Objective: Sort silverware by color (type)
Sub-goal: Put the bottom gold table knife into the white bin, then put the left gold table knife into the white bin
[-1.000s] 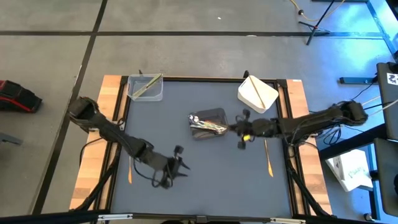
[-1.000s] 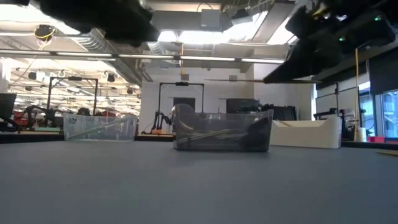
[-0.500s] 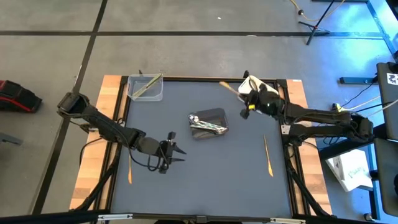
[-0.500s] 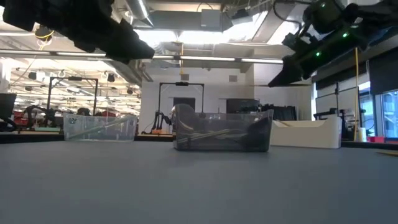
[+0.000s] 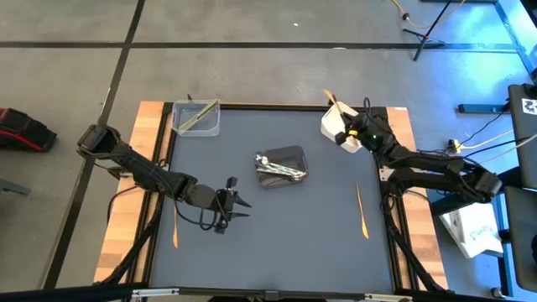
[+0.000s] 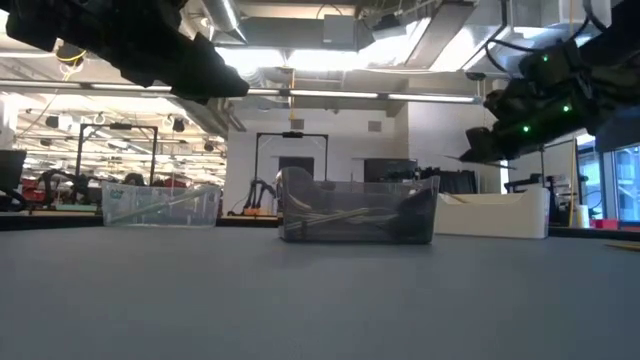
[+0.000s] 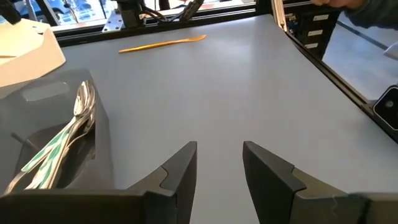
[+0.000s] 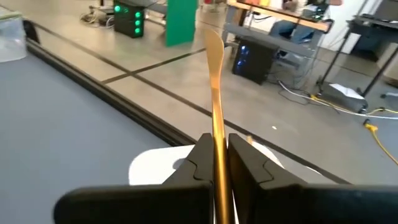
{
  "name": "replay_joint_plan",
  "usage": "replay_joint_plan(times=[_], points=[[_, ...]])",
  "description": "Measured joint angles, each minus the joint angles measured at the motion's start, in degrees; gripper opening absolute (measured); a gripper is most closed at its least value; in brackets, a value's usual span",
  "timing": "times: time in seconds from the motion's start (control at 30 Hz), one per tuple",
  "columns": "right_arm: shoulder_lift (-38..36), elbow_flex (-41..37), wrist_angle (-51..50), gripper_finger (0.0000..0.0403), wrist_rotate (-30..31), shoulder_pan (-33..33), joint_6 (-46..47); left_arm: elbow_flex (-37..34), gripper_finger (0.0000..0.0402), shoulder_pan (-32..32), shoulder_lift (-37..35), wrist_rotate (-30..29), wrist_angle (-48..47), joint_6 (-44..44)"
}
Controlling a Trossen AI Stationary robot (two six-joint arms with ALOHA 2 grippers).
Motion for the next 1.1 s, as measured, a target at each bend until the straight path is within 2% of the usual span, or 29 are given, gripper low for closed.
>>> replay_joint_plan(times=[0.33, 0.63, 0.73, 0.87, 1.0, 1.1], points=[[5.7, -0.6, 2.3, 0.0017, -2.8, -6.8, 1.7, 0.0, 0.0125, 0.0, 0.0, -0.2, 0.1, 0.0], [11.3, -0.6, 2.3, 0.0025, -3.5, -7.0, 3.0, 0.0, 0.0125, 0.0, 0.0, -0.2, 0.0, -0.1], [11.5, -0.6, 2.4, 0.0057, -3.5, -7.0, 3.1, 0.0, 0.0125, 0.0, 0.0, -0.2, 0.0, -0.1], [10.5, -0.6, 2.1, 0.0123, -3.3, -7.0, 3.3, 0.0, 0.0125, 0.0, 0.0, -0.3, 0.1, -0.1], [6.6, -0.6, 1.7, 0.0183, -5.1, -5.7, 6.0, 0.2, 0.0125, 0.5, 0.0, -2.9, 0.5, -0.4], [2.9, -0.6, 0.5, 0.0211, -7.5, -2.3, 6.1, 0.3, 0.0135, 1.4, 0.0, -2.7, 0.0, -1.8]])
